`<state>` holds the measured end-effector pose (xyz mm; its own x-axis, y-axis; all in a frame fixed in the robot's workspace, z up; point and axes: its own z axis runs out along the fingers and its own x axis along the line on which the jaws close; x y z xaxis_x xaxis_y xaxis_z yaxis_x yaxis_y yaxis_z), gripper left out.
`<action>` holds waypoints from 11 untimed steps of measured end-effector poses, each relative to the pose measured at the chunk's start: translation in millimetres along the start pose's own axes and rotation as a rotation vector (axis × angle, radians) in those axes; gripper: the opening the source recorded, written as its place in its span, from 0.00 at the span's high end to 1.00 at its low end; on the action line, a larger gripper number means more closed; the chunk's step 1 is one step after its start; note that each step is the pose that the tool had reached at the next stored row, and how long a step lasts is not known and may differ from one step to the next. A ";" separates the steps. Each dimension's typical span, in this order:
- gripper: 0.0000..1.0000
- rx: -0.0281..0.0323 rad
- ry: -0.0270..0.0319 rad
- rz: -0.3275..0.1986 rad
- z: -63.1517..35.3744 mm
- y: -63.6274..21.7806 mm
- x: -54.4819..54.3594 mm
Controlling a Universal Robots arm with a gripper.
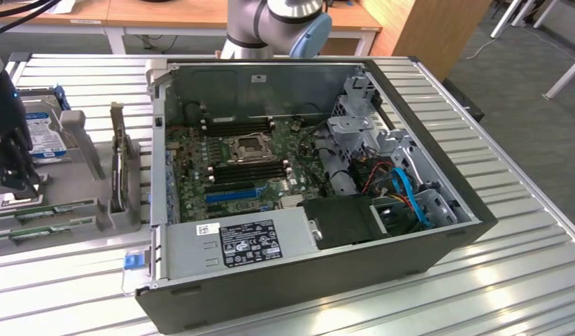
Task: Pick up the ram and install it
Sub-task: 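Pick up the ram and move it above insertion slot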
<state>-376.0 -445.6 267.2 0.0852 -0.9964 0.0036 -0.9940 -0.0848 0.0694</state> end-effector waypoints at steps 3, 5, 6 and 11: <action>0.70 0.0000 0.0000 0.000 0.0 0.4 3.2; 0.70 0.0000 0.0000 0.000 0.1 0.8 5.5; 0.70 0.0000 0.0000 0.000 0.1 1.0 6.5; 0.70 0.0000 0.0000 0.000 0.2 2.1 11.1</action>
<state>-377.2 -456.9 267.2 0.0852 -0.9964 0.0036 -0.9940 -0.0848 0.0695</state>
